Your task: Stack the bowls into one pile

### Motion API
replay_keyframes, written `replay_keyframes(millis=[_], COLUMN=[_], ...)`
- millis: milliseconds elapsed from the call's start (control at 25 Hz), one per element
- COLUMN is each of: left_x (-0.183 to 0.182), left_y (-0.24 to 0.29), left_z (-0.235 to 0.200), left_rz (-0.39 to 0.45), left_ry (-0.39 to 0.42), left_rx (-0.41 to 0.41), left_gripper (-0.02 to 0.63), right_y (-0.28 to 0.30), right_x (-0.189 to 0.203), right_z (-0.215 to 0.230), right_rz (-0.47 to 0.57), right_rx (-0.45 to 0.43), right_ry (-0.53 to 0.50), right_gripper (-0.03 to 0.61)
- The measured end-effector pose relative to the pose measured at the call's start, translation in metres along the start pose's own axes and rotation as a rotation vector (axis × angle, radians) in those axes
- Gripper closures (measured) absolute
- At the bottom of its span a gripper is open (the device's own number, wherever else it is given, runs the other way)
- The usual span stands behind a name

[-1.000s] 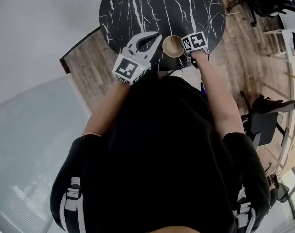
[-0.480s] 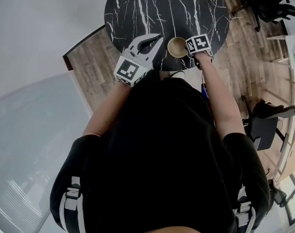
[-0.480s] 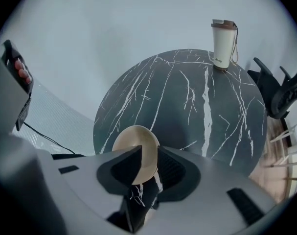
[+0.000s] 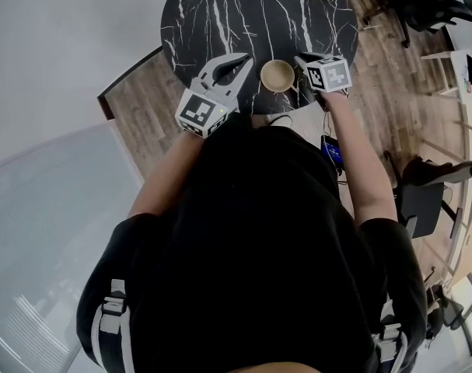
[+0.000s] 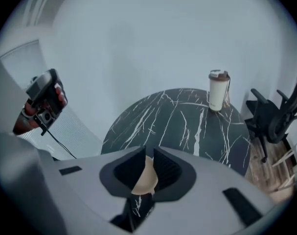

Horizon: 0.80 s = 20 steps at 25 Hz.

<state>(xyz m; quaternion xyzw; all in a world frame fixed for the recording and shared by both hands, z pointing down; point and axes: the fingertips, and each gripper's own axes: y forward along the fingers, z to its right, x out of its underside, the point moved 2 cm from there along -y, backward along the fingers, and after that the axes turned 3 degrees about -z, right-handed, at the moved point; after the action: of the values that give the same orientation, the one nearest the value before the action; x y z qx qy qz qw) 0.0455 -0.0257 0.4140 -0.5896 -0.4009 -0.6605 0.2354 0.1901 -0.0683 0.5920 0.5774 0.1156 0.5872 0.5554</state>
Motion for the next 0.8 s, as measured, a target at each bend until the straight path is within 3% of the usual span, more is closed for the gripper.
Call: replay_keyframes(millis=[240, 560, 800], left_x=[-0.01, -0.03, -0.05], left_y=[0.003, 0.005, 0.005], left_z=[0.001, 0.012, 0.023], left_rz=[0.01, 0.04, 0.081], left_ry=[0.017, 0.024, 0.027], left_rx=[0.013, 0.041, 0.068], left_gripper=[0.609, 0.609, 0.609], right_y=[-0.055, -0.128, -0.17], right_x=[-0.039, -0.068, -0.079], right_z=[-0.03, -0.097, -0.117], right_rz=[0.258, 0.544, 0.702], right_rx=[-0.024, -0.085, -0.084], right_ry=[-0.079, -0.288, -0.302], right_gripper=[0.569, 0.575, 0.575])
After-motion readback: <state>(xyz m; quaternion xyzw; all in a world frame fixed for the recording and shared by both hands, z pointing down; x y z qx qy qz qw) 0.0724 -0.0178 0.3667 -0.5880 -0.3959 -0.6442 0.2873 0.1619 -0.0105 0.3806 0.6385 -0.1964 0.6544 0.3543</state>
